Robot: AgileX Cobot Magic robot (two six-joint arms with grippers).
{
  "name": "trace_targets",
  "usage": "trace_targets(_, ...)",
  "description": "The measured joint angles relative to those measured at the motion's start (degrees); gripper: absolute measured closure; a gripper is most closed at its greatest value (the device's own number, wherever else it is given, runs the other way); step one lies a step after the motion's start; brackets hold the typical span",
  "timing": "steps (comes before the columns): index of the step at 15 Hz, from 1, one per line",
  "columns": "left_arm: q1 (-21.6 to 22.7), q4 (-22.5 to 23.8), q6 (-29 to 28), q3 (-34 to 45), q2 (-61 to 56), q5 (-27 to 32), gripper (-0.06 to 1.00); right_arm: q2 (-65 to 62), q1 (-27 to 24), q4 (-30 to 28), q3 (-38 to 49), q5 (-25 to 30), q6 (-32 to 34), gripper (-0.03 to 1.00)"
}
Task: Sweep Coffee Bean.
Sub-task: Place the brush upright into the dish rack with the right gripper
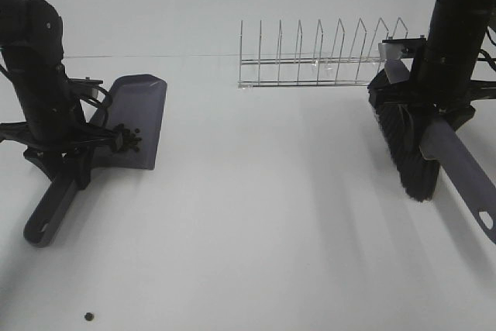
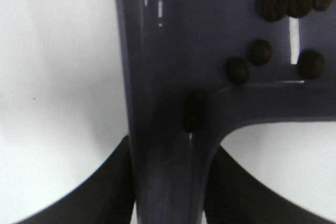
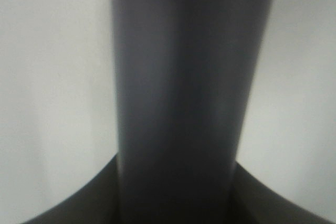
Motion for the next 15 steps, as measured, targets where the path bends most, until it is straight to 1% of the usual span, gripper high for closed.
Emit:
trace_targets(1,0.0,-0.7,0.0,0.0,0.0,-1.4,0.64,2.4,0.0,0.0,-4.8,-0.1,0.0,0.7)
trace_targets(6,0.0,-1.7,0.0,-0.1,0.0,-1.2,0.64,8.5,0.0,-0.7,-15.6,0.0,0.0,0.7)
trace_targets(10,0.0,-1.8,0.0,-0.1,0.0,-1.0,0.64,12.4,0.0,-0.9,-21.4,-0.2,0.0,0.7)
trace_targets(14,0.0,-1.9,0.0,-0.1,0.0,-1.0,0.64,14.3,0.0,-3.6,-23.9,0.3,0.1,0.7)
trace_targets(15,0.0,-1.9,0.0,-0.1,0.0,-1.0,0.64,16.0,0.0,-4.2,-26.8,0.3,0.1,0.7)
